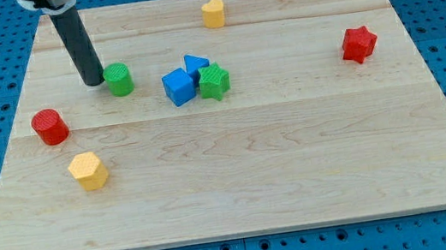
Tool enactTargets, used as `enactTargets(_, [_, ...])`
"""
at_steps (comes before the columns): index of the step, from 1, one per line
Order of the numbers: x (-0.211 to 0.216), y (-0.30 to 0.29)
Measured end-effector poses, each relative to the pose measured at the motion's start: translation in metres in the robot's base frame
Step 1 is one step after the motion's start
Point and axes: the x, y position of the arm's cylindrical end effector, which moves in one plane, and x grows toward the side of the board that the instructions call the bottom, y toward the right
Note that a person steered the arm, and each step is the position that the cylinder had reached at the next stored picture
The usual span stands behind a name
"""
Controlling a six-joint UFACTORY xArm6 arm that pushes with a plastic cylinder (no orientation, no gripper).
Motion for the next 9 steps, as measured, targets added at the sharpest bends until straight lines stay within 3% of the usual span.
enactTargets(7, [0.008, 0.036])
enactTargets(9, [-0.030, 0.040])
